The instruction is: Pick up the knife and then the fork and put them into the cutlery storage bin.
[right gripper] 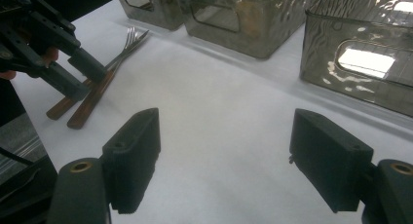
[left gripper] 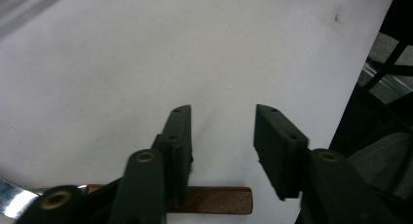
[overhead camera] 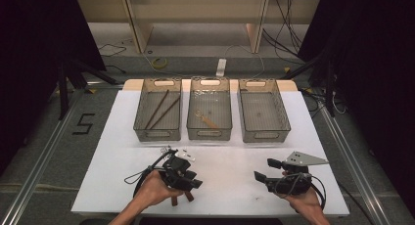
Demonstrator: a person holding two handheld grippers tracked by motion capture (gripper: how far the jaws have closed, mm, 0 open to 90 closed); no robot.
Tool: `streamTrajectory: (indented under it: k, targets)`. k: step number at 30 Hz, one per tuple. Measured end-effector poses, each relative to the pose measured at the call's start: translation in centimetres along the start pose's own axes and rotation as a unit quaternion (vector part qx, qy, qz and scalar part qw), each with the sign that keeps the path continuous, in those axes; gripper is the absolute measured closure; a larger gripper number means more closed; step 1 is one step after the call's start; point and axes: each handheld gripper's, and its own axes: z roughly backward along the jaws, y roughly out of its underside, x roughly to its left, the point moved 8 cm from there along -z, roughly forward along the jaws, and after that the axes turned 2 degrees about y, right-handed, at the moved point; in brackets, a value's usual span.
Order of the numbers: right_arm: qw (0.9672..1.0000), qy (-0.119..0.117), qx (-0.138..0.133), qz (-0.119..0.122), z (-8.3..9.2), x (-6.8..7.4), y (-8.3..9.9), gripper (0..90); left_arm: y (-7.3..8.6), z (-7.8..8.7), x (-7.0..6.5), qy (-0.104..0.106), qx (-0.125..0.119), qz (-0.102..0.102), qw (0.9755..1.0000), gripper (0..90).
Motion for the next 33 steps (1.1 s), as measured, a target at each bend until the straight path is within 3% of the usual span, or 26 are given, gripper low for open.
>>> streamTrajectory:
  k: [7,11,23,33]
  targets:
    - [1.0,-0.001,0.002,0.003,0.0,0.1,0.0,27.8,0.8,-0.7,-0.2,0.005,0.024,-0.01,0.9996,83.2]
    - [0.9999,0.0,0.004,0.01,-0.1,0.3,0.0,27.8,1.1,-1.1,-0.4,0.003,0.037,-0.017,0.9992,88.5]
    - [0.9999,-0.005,0.005,0.013,-0.2,0.6,0.0,28.0,2.3,-1.9,0.3,-0.013,0.077,-0.013,0.9968,88.8]
    - [0.9998,-0.01,0.01,0.013,-0.2,0.7,0.0,28.0,3.6,-0.8,0.7,-0.011,0.115,-0.006,0.9933,88.8]
